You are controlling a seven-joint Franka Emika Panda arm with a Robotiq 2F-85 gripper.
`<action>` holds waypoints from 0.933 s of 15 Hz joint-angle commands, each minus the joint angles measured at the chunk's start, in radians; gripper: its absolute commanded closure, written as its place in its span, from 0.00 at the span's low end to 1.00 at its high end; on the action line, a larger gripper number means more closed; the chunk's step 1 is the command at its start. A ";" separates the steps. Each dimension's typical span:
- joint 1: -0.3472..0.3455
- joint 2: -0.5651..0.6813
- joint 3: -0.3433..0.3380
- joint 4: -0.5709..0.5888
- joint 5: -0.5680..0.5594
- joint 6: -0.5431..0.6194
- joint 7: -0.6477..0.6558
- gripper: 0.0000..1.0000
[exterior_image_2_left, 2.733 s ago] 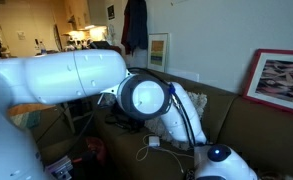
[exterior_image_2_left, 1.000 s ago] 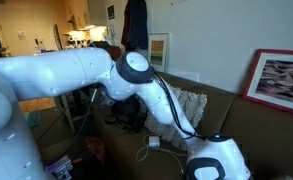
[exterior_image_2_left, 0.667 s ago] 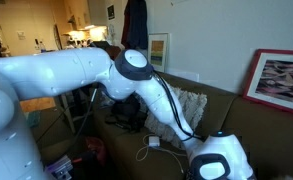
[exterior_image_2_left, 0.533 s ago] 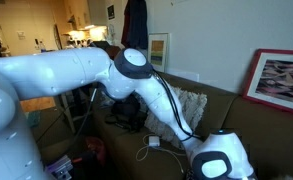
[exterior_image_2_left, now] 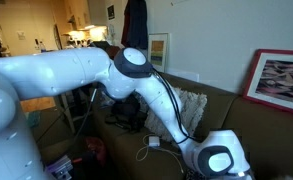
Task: Move the open basket bag t the side of the couch
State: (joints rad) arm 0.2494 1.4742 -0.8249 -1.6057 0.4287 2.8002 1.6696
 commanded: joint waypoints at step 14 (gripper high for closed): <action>-0.095 -0.009 0.054 0.128 -0.258 -0.081 0.232 0.96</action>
State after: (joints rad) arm 0.1919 1.4743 -0.7912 -1.5147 0.2145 2.7416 1.8747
